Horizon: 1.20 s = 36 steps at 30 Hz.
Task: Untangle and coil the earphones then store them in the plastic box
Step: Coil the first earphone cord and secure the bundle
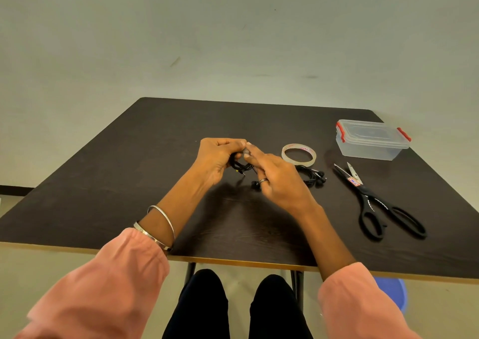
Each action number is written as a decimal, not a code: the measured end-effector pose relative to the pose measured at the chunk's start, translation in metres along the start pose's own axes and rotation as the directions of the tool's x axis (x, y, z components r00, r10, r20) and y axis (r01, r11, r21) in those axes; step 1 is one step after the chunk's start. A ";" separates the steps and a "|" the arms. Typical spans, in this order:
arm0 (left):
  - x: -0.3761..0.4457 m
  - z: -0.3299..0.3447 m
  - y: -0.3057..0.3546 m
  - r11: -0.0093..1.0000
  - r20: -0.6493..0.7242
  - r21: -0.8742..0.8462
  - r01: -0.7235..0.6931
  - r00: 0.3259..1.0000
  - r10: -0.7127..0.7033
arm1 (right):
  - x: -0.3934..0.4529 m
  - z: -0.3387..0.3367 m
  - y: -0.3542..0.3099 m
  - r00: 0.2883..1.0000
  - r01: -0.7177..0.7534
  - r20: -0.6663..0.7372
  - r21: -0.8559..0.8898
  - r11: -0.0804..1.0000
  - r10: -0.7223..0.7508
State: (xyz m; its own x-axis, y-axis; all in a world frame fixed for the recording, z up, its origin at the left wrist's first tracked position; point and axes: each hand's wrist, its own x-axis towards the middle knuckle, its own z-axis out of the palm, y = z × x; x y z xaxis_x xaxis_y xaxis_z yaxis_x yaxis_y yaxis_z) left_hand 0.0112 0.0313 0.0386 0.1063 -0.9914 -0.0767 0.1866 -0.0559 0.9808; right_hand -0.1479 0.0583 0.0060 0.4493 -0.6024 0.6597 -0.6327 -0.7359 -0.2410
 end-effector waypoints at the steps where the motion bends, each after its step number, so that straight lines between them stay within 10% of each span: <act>1: 0.002 -0.001 0.000 1.000 -0.009 -0.001 -0.005 1.000 0.005 | -0.001 -0.001 0.000 1.000 -0.003 -0.002 0.018 1.000 0.003; 7: 0.008 -0.007 -0.001 0.999 -0.026 -0.047 -0.010 1.000 0.009 | 0.001 -0.010 -0.007 0.955 -0.191 -0.132 0.407 0.893 0.264; 12: 0.006 -0.010 0.002 0.997 0.017 -0.034 -0.063 0.998 0.064 | 0.022 -0.015 0.000 0.765 -0.359 -0.251 0.598 0.717 0.593; 29: 0.001 -0.011 -0.001 0.909 0.112 0.227 -0.350 0.936 0.333 | 0.050 -0.007 -0.005 0.653 -0.616 0.288 0.740 0.270 0.701; 36: 0.004 -0.011 -0.006 0.889 0.102 0.273 -0.369 0.929 0.355 | 0.044 -0.007 -0.009 0.831 -0.486 0.051 0.549 0.680 0.553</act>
State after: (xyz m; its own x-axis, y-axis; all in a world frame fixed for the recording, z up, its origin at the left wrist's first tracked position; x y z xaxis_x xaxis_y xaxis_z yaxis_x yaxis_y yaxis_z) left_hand 0.0209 0.0294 0.0305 0.0657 -0.9534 0.2946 -0.1396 0.2836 0.9487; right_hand -0.1273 0.0403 0.0422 0.0555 -0.9238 0.3789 -0.3019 -0.3772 -0.8755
